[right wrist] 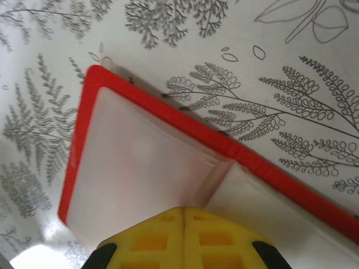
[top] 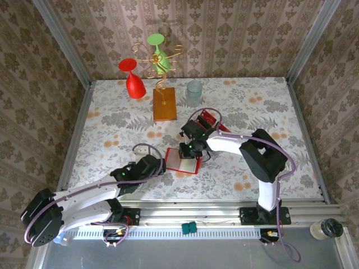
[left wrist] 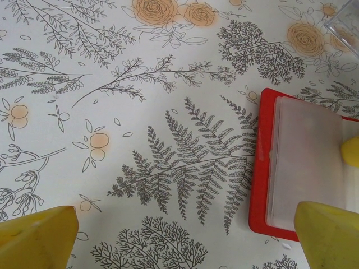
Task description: Put the credit cards into the card holder
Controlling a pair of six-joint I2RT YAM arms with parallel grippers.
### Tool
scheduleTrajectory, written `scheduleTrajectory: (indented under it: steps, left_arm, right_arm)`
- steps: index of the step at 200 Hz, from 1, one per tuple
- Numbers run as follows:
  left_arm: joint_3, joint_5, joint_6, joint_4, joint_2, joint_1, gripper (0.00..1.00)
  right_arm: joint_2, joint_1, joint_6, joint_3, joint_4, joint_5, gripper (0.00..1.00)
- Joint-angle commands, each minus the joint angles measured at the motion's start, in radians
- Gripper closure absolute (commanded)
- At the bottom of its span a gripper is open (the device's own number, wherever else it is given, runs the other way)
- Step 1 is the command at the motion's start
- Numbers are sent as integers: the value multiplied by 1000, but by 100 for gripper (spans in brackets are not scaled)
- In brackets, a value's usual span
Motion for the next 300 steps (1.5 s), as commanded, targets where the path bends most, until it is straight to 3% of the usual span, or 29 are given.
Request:
scheduleTrajectory:
  steps: [1,57,99,169,185,208,233,267,300]
  left_arm:
    - [26,-5,12,5,-1,-7,0]
    - [27,-5,8,14,11,-9,0]
    - [33,-1,10,28,38,-10,0]
    - [43,-4,22,26,45,-10,0]
    - [51,-4,29,22,46,-9,0]
    - [64,-5,40,14,46,-7,0]
    - [75,-5,49,12,49,-5,0]
    - [84,-7,53,12,56,-5,0]
    - [97,-3,59,12,63,-4,0]
  right_arm:
    - [35,4,-40,45,-23,-21,97]
    - [59,8,-79,77,-38,-57,98]
    - [-59,-6,-120,83,-110,-37,93]
    - [-354,-124,-214,68,-276,129,53]
    - [-414,-161,-225,50,-292,190,40]
    - [-488,-185,-251,24,-296,332,0]
    - [-577,-189,-247,-20,-239,416,0]
    - [-731,-193,-123,-147,-121,391,0]
    - [-740,-203,-133,-222,-88,325,0]
